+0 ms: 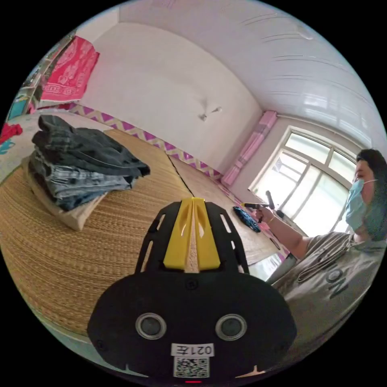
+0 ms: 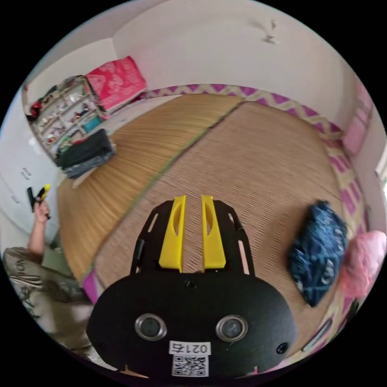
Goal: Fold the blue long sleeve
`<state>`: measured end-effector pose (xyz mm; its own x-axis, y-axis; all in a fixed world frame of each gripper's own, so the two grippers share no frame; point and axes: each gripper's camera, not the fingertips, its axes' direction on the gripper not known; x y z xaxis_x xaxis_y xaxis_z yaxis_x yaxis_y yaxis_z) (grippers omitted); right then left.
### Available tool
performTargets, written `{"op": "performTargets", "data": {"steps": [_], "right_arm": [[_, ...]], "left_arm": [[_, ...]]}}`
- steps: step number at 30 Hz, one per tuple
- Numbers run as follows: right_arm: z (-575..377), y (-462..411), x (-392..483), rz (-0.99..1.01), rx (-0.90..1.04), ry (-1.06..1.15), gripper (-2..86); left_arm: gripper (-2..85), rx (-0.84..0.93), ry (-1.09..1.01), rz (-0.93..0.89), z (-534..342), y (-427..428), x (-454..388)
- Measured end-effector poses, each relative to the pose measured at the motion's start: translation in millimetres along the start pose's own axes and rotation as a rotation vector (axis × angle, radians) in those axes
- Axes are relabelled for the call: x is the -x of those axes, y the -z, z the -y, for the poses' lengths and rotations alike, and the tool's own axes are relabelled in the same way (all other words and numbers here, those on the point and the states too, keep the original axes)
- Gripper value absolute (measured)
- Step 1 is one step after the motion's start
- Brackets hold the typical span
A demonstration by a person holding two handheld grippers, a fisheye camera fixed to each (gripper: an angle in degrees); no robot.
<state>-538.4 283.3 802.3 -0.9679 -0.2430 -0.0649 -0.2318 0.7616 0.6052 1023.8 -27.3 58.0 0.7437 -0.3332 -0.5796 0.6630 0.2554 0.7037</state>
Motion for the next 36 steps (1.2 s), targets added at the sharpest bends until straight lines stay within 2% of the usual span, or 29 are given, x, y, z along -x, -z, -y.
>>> {"op": "performTargets", "data": {"steps": [3, 5, 10, 13, 16, 20, 24, 27, 31, 36], "right_arm": [[-53.7, 24.9, -41.5, -0.297, 0.0, -0.06, 9.5], [-76.6, 33.5, -66.1, -0.398, 0.018, -0.1, 10.8], [-94.8, 23.0, -96.1, -0.447, 0.146, -0.131, 14.0], [-91.0, -13.2, -89.4, -0.419, 0.293, -0.086, 16.6], [-89.4, -41.4, -61.8, -0.504, 0.3, 0.008, 17.2], [-76.7, -55.0, -39.6, -0.596, 0.208, -0.024, 11.3], [-56.8, -73.5, -25.5, -0.725, 0.284, -0.03, 5.7], [-35.9, -60.1, -13.0, -0.667, 0.264, -0.1, 4.8], [-3.9, -29.8, 48.2, -0.519, 0.158, -0.012, 4.6], [37.1, -15.5, 215.6, -0.265, 0.009, 0.261, 4.6]], "left_arm": [[-0.9, 0.069, 0.062, -0.172, -25.6, -57.5, -21.3], [-1.0, 0.107, 0.12, -0.27, -44.5, -98.5, -28.8], [-0.9, 0.2, 0.228, -0.353, -80.2, -159.7, -29.9], [-1.0, 0.235, 0.24, -0.356, -94.8, -176.2, -28.1], [-0.9, 0.22, 0.235, -0.366, -94.5, -174.3, -25.5], [-0.9, 0.221, 0.248, -0.374, -91.2, -176.4, -19.7], [-0.9, 0.249, 0.231, -0.343, -83.5, -180.7, -21.2], [-0.9, 0.255, 0.233, -0.343, -78.7, -180.6, -19.1], [-0.9, 0.24, 0.231, -0.36, -72.5, -175.9, -15.4], [-0.9, 0.226, 0.232, -0.392, -65.4, -170.4, -9.9]]}}
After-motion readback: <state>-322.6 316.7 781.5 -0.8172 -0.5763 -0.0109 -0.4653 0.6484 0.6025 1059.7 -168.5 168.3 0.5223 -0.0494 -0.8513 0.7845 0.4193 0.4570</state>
